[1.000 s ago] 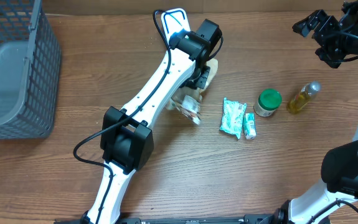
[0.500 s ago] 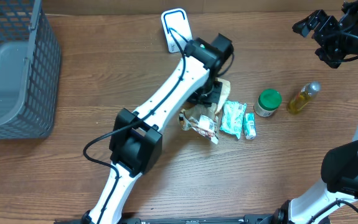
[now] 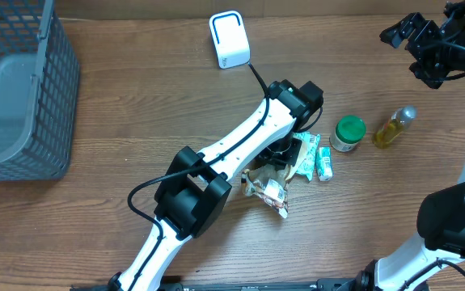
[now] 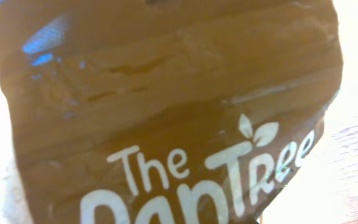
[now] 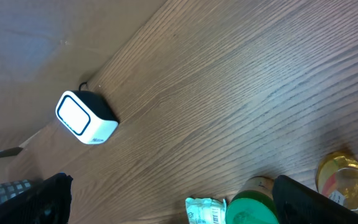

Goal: Scan the item barcode
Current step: 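Carry the brown bag right and lower it beside the teal pack, then open the left gripper and withdraw it up-left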

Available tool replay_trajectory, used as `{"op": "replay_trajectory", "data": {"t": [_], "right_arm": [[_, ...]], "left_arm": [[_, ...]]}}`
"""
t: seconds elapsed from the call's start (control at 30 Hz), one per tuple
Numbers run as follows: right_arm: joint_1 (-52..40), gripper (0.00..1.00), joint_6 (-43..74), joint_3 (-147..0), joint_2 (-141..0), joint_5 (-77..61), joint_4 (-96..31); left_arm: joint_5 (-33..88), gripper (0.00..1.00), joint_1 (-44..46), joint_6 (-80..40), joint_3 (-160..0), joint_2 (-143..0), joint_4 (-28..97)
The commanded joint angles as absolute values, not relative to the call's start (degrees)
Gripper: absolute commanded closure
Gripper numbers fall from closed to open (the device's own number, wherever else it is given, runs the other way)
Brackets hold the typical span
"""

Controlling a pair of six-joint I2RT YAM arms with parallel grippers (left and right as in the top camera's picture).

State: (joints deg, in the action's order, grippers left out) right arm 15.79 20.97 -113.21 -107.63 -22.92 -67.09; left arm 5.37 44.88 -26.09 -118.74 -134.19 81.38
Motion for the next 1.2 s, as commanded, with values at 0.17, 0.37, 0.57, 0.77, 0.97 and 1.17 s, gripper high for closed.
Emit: {"op": "replay_trajectory", "data": {"t": [0.17,0.37,0.57,0.77,0.97,1.17], "right_arm": [[15.8,0.0,20.6,-114.4,-106.8,-22.5,-67.0],[15.8,0.0,20.6,-114.4,-106.8,-22.5,-67.0],[15.8,0.0,20.6,-114.4,-106.8,-22.5,-67.0],[15.8,0.0,20.6,-114.4,-106.8,-22.5,-67.0],[15.8,0.0,20.6,-114.4,-106.8,-22.5,-67.0],[15.8,0.0,20.6,-114.4,-106.8,-22.5,-67.0]], "left_arm": [[7.2,0.38,44.5,-28.3,-117.7,-134.7,81.0],[7.5,0.35,43.4,-28.3,-119.5,-133.7,81.6],[7.4,0.35,40.3,-27.0,-122.4,-130.4,82.3],[6.9,0.34,34.4,-26.7,-123.1,-126.2,82.6],[6.1,0.26,27.2,-25.7,-123.0,-125.5,84.9],[1.9,0.0,20.3,-25.7,-123.0,-125.5,87.6]]}}
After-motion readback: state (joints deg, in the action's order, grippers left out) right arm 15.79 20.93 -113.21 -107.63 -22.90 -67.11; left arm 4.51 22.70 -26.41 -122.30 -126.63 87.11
